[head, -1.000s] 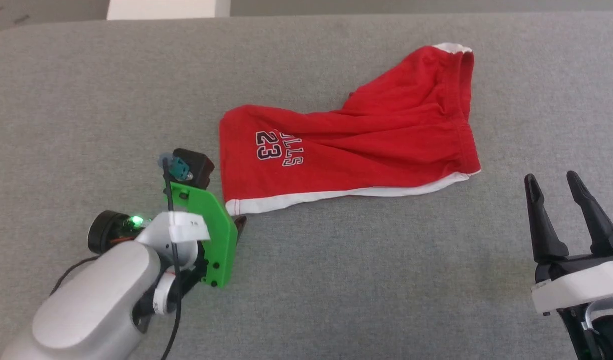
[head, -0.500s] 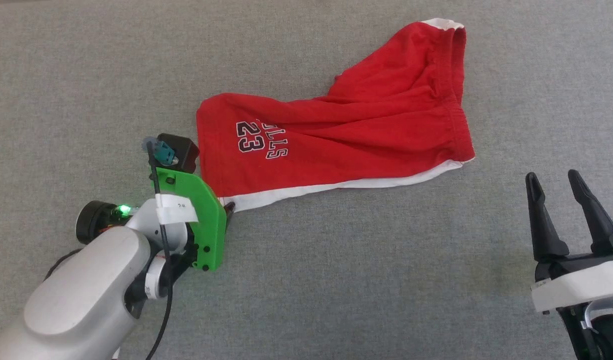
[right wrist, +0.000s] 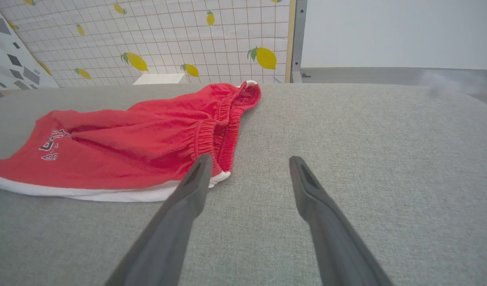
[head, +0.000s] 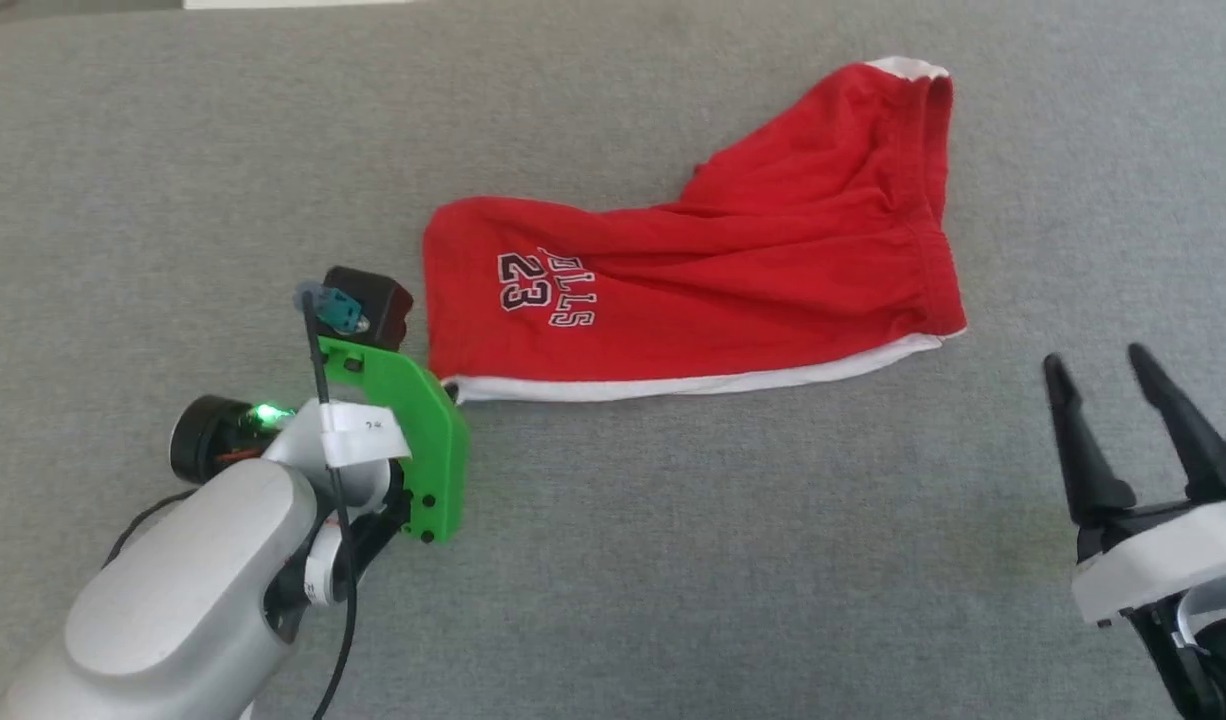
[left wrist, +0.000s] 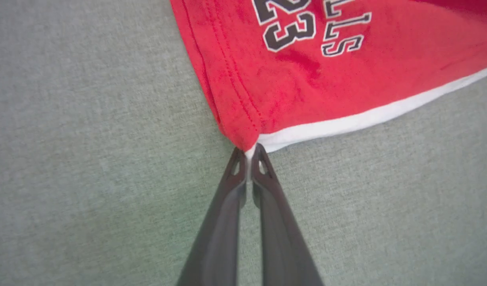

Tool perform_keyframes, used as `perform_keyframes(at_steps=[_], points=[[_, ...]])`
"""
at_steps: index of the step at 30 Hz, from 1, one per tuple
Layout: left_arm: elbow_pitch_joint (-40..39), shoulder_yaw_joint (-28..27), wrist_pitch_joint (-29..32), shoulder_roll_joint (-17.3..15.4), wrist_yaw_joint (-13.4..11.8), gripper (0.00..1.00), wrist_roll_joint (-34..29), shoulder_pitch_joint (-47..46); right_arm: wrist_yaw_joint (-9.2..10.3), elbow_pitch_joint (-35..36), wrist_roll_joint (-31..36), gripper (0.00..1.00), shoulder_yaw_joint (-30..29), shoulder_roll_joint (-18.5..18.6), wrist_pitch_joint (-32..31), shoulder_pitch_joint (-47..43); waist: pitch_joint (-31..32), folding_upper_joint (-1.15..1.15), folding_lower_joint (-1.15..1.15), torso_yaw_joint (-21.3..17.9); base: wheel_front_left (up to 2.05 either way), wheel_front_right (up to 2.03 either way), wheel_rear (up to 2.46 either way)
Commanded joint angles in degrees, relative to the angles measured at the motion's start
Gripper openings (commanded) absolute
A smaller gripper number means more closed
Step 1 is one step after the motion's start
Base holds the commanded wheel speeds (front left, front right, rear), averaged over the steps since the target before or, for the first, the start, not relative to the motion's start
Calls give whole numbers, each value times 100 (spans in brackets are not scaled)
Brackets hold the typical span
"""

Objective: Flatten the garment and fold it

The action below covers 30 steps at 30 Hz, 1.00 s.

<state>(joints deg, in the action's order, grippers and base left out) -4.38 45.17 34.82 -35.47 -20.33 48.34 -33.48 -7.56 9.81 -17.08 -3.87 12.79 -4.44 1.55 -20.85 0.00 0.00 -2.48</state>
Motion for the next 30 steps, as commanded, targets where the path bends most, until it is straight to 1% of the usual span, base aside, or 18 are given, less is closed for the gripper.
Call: perform_keyframes(at_steps=[1,4,7,9,13,16,21,30], points=[[-35,-29,-116,38,-52,0,-67,45,8,-29,-36,100,104,207,-191,148,116,0,0,123,0,0,0],[-156,-42,-321,74,-69,0,-145,88,8,-118,-157,100,385,701,-772,374,168,0,0,231,0,0,0],[-292,-33,-458,86,-89,0,-220,125,8,-280,-307,100,699,1100,-1335,721,160,0,0,316,0,0,0],[-380,-21,-521,97,-102,0,-262,141,8,-457,-397,100,874,1262,-1678,951,130,0,0,362,0,0,0],[-493,44,-567,153,-112,0,-330,138,8,-830,-557,100,1163,1371,-2120,1386,62,0,0,450,0,0,0],[-524,80,-581,206,-118,0,-359,115,8,-1045,-558,100,1447,1473,-2295,1599,21,0,0,496,0,0,0],[-542,145,-560,267,-96,0,-386,63,8,-1354,-533,100,1921,1659,-2380,1884,-33,0,0,543,0,0,0],[-525,199,-537,267,-59,0,-405,21,8,-1734,-573,100,2304,1840,-2215,2200,-86,0,0,602,0,0,0]])
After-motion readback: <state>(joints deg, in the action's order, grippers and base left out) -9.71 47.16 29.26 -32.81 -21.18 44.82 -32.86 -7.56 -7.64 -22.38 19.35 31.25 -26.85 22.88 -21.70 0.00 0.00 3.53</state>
